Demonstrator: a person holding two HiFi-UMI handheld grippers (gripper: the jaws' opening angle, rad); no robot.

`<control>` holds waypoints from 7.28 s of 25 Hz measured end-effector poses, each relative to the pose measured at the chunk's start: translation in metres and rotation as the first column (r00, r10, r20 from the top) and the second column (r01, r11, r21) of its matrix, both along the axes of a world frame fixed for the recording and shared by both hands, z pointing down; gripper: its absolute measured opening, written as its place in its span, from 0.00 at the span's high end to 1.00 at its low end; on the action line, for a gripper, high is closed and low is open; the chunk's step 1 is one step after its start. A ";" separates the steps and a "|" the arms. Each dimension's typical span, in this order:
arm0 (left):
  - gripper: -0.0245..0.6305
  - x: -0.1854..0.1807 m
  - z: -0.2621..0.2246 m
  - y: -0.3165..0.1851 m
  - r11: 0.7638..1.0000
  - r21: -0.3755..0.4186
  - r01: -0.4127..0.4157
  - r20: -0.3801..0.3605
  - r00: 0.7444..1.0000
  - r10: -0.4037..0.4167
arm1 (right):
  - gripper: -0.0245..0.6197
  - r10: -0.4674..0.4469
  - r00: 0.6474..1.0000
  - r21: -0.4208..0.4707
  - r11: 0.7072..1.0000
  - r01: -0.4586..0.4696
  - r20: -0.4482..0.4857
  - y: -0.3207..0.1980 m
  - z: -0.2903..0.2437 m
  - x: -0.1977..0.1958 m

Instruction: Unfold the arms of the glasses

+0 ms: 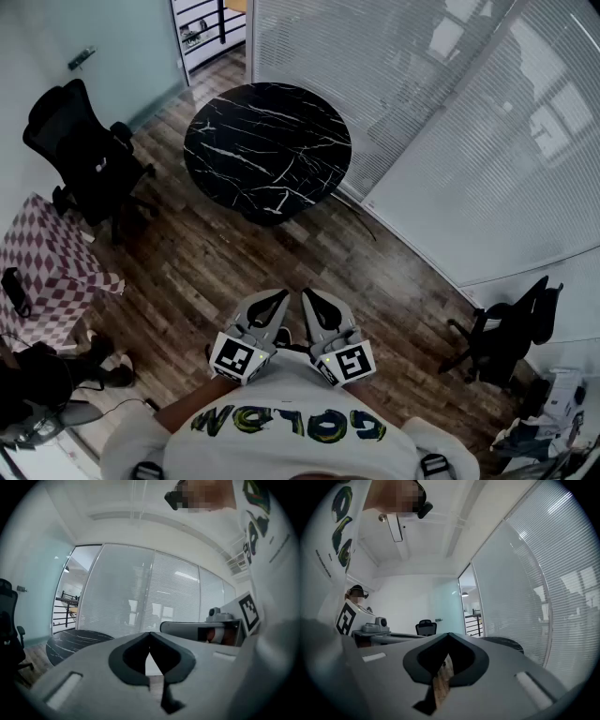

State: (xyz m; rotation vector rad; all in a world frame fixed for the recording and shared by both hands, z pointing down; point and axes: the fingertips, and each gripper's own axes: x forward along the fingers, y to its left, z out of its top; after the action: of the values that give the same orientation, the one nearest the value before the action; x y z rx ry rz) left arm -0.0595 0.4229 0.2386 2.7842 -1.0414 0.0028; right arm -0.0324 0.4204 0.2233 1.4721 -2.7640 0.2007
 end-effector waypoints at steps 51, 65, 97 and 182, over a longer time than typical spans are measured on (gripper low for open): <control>0.96 0.022 0.013 -0.246 1.000 0.004 -0.001 0.009 1.000 0.001 | 0.96 0.042 0.999 0.011 0.999 -0.042 -0.004 -0.241 0.011 0.041; 0.96 -0.021 0.033 -0.377 0.998 -0.050 -0.044 -0.008 0.999 0.043 | 0.96 0.023 0.998 -0.009 1.000 -0.024 -0.056 -0.371 0.023 -0.017; 0.96 0.055 0.072 -0.377 0.980 -0.201 -0.013 0.067 0.997 0.027 | 0.96 -0.035 0.994 -0.082 0.996 0.027 -0.106 -0.389 0.048 0.064; 0.95 0.143 0.405 -0.573 0.366 -0.931 -0.011 -0.096 0.972 -0.215 | 0.94 -0.473 0.692 -0.577 0.811 0.100 -0.546 -0.559 0.434 0.147</control>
State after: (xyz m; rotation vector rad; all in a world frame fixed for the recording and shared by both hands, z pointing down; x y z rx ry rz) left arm 0.0835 -0.1501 0.6434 1.5979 -0.7688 0.2220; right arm 0.1149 -0.1390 0.6571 0.7250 -2.0666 0.2929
